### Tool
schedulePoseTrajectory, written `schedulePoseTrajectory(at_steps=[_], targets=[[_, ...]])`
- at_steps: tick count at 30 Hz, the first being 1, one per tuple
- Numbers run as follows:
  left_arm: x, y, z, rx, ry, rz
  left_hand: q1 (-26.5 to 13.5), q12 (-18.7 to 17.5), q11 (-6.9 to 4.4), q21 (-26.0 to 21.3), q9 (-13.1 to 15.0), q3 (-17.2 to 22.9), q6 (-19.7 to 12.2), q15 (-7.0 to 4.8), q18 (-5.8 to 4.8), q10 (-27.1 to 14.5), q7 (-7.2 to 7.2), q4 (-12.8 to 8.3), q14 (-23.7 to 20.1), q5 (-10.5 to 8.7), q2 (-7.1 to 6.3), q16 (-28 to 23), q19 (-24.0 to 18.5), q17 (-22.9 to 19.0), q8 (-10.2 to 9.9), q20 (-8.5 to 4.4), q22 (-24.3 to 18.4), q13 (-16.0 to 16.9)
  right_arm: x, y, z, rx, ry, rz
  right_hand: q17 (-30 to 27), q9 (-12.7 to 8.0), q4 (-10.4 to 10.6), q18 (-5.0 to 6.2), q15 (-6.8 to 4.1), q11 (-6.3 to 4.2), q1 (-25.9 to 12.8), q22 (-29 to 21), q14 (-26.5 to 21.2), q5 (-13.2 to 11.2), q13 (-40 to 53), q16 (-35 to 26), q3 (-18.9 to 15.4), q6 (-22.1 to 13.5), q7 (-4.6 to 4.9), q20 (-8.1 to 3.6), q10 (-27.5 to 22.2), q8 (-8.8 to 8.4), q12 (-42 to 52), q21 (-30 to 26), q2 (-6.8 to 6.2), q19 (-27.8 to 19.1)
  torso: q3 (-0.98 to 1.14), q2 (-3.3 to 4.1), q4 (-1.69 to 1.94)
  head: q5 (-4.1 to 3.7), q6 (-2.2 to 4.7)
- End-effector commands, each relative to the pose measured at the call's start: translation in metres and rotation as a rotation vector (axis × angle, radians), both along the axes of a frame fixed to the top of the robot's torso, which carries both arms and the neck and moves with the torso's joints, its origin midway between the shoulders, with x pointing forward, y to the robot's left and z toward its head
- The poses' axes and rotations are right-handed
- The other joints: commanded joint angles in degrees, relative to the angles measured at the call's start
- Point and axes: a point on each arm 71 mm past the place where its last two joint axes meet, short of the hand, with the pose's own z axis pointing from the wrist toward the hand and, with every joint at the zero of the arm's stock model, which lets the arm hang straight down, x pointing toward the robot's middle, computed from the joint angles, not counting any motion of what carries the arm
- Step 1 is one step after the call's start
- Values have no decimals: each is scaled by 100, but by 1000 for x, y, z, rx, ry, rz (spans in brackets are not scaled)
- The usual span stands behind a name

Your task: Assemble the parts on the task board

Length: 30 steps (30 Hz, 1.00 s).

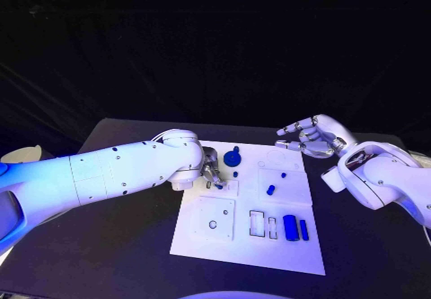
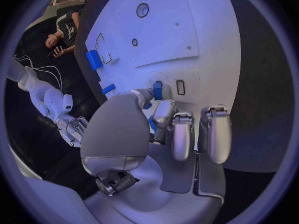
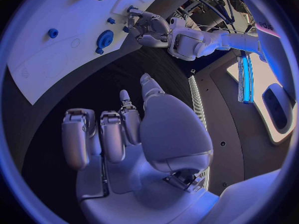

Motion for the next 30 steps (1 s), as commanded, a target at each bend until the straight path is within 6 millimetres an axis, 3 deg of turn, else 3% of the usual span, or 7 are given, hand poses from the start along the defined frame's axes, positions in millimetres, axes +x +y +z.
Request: schedulePoseTrajectory(at_steps=[1,22,30], targets=[[-2,1,-3,53,18,-6,-18,20,5,34,12,924,16,8,-100,42,-47,-951,582,19,33,18,454,1508,19,4,1192,2,-1,2,0,-1,0,17,1129,9,10,27,-21,-7,-22,414,508,21,600,-20,-17,44,6,-21,-6,11,-14,-30,50,101,-1,-3,-1,1,-10],[-1,-2,-8,62,47,-10,-310,85,-13,69,69,857,82,-5,-116,96,-80,-966,582,27,96,18,488,1508,53,-5,1258,54,-1,1,0,-5,3,16,1122,9,11,28,-21,-7,-27,407,506,21,596,-25,-26,44,6,-21,-9,10,-22,-34,51,98,1,-2,-15,-8,-26],[-1,-4,-10,63,57,-15,-802,187,-68,93,85,389,220,-45,-128,153,-152,-871,582,10,52,18,512,1508,43,-43,1305,150,-1,0,-1,-7,6,16,1122,9,11,28,-21,-7,-27,407,506,21,596,-25,-26,44,6,-21,-9,10,-22,-34,51,98,5,-3,1,-19,-44]])
